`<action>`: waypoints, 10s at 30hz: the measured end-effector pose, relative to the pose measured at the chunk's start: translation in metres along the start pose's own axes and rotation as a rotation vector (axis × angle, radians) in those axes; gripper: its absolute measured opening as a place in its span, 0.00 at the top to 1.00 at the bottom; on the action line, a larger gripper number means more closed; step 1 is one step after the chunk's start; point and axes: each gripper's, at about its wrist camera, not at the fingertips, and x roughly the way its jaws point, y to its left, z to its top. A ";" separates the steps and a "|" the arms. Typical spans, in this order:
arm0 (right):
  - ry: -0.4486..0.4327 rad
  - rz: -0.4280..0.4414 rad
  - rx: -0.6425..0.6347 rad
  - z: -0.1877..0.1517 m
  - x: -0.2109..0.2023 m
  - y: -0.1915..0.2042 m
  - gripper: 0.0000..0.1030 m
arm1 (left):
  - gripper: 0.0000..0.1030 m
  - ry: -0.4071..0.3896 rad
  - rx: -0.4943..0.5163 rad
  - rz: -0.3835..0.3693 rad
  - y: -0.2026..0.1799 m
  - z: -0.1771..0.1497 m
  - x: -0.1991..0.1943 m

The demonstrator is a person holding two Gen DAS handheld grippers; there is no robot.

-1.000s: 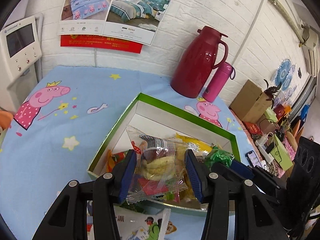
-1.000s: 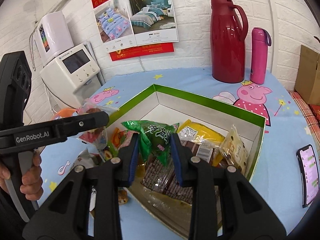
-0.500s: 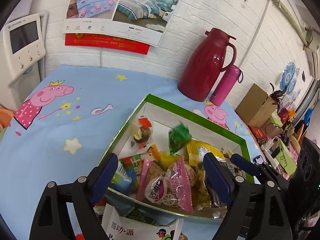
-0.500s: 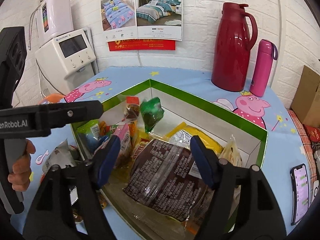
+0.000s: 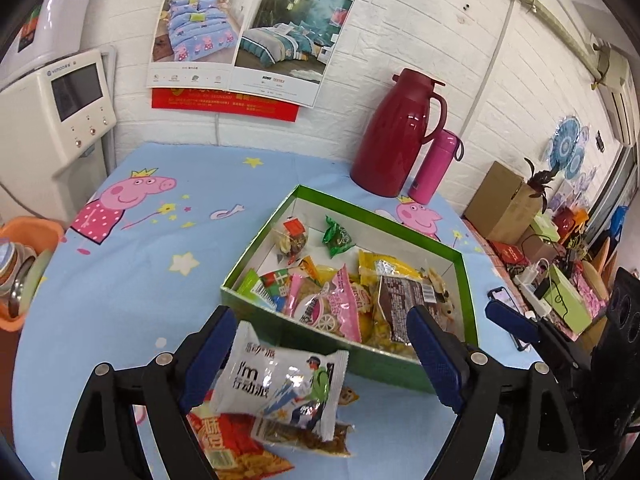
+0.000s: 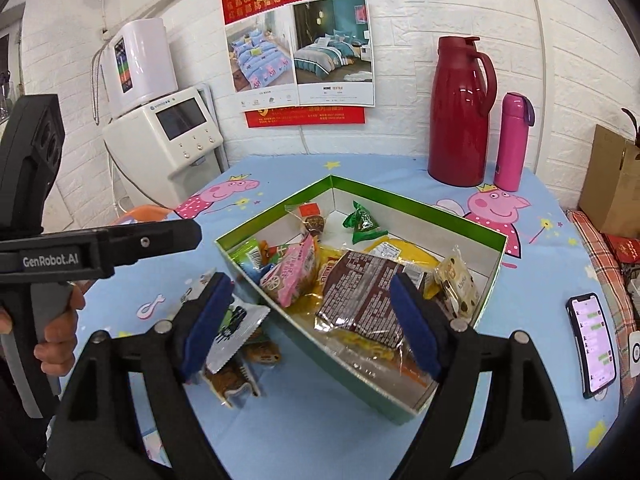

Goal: Organize snacks
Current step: 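Move both grippers toward the red peanut bag beside the box, then position both grippers on either side of the red peanut bag, then close both grippers on the red peanut bag and lift it, then carry the red peanut bag with both grippers over the green box, then lower the red peanut bag into the box and open both grippers, then move the right gripper to the clear brown jerky pack while the left approaches the orange cup snack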

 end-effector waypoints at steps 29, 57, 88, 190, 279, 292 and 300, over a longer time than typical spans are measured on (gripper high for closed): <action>0.314 0.274 -0.035 -0.087 0.054 0.080 0.51 | 0.17 0.184 -0.125 -0.012 0.096 -0.108 -0.003; 0.391 0.337 0.080 -0.135 0.006 0.050 0.77 | 0.44 0.305 -0.059 -0.253 0.049 -0.153 0.001; 0.311 0.434 0.040 -0.104 -0.002 0.074 0.84 | 0.81 0.190 -0.003 -0.300 0.023 -0.136 -0.032; 0.078 0.330 0.177 -0.026 -0.022 -0.005 0.78 | 0.59 0.120 -0.003 -0.463 -0.001 -0.034 0.002; 0.098 -0.031 0.241 -0.105 -0.013 -0.050 0.64 | 0.27 0.160 0.132 0.001 -0.039 -0.085 0.054; 0.115 0.022 0.325 -0.114 -0.004 -0.072 0.55 | 0.36 0.258 0.028 0.038 -0.030 -0.079 0.107; 0.142 0.044 0.313 -0.115 0.001 -0.070 0.53 | 0.38 0.234 0.032 0.020 -0.024 -0.085 0.103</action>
